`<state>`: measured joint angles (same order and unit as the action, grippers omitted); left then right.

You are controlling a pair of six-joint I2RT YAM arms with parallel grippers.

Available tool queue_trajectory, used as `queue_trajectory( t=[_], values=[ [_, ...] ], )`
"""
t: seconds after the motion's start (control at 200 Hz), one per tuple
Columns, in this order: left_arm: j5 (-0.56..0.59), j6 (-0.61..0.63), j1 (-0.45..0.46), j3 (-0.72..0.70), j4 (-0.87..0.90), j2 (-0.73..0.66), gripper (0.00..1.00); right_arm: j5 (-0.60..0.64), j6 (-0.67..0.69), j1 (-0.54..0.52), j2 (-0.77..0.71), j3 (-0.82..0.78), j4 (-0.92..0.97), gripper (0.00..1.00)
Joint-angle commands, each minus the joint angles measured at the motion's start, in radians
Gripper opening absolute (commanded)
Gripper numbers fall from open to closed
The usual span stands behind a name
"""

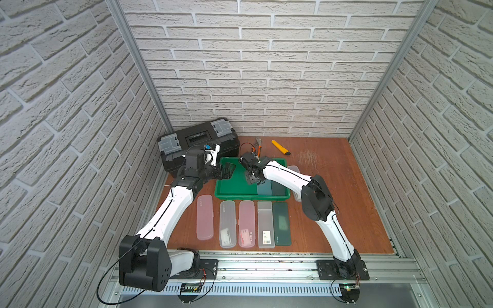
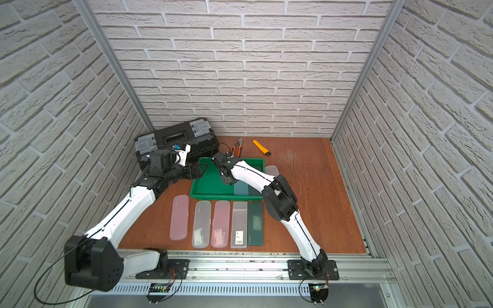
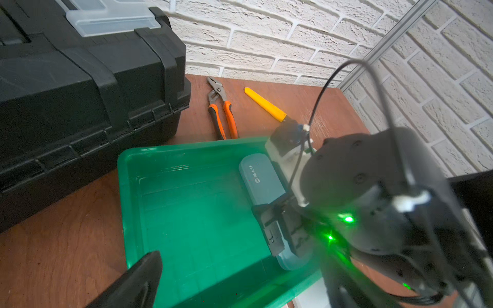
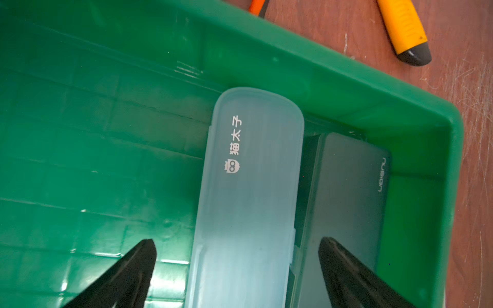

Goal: Put the pencil case into the storage box
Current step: Adjust the pencil case in the storage box.

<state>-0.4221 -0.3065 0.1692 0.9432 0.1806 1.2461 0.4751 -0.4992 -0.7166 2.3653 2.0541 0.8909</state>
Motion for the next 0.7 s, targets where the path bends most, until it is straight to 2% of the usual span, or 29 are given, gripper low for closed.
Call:
queue_trajectory(
  t=[0.0, 0.24, 0.44, 0.565, 0.695],
  values=[
    [0.013, 0.013, 0.006, 0.012, -0.015, -0.008, 0.98, 0.028, 0.007, 0.019, -0.006, 0.025, 0.020, 1.00],
    [0.015, 0.018, 0.012, 0.016, -0.009, -0.007, 0.99, 0.024, 0.022, 0.056, -0.025, -0.015, 0.006, 0.99],
    [0.053, 0.059, 0.069, 0.031, 0.031, 0.001, 0.98, 0.025, 0.080, 0.065, -0.084, 0.021, 0.032, 0.97],
    [0.057, 0.064, 0.091, 0.018, 0.022, -0.012, 0.98, -0.008, 0.083, 0.068, -0.201, -0.021, 0.026, 0.97],
    [0.134, 0.018, 0.090, 0.010, 0.061, -0.036, 0.98, -0.063, 0.077, 0.069, -0.410, -0.187, -0.042, 0.98]
  ],
)
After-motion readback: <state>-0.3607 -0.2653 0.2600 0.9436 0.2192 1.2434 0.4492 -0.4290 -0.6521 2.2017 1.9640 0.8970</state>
